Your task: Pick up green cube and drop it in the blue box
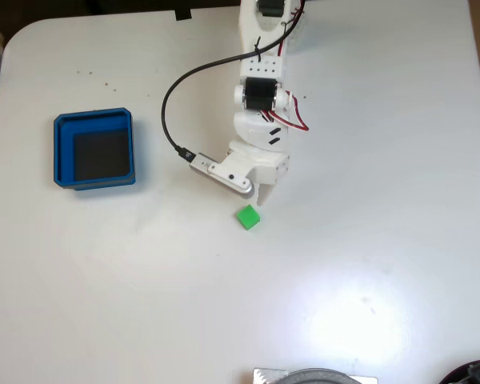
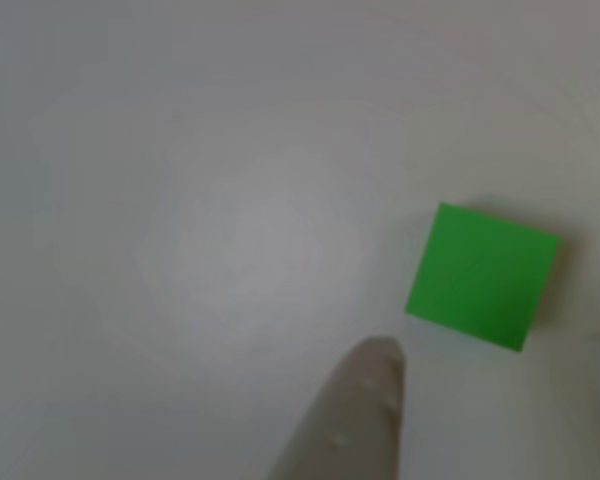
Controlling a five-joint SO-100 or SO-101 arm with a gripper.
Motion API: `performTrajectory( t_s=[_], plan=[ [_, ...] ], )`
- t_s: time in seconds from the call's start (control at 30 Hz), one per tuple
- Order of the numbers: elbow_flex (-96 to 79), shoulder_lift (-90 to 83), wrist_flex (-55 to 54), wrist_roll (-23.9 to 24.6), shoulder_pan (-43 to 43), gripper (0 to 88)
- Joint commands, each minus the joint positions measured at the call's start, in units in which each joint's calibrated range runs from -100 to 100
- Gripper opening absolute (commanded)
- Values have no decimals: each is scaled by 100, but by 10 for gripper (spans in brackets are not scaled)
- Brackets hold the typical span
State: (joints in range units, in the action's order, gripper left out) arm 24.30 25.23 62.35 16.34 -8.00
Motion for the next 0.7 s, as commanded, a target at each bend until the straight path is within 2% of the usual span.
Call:
performTrajectory(
  t_s=[0.0,0.13,0.4,0.67],
  plan=[
    [632,153,-34,20,-139,196],
    [685,186,-26,68,-154,201],
    [685,203,-34,581,-147,278],
    [694,412,-43,596,-131,289]
  ],
)
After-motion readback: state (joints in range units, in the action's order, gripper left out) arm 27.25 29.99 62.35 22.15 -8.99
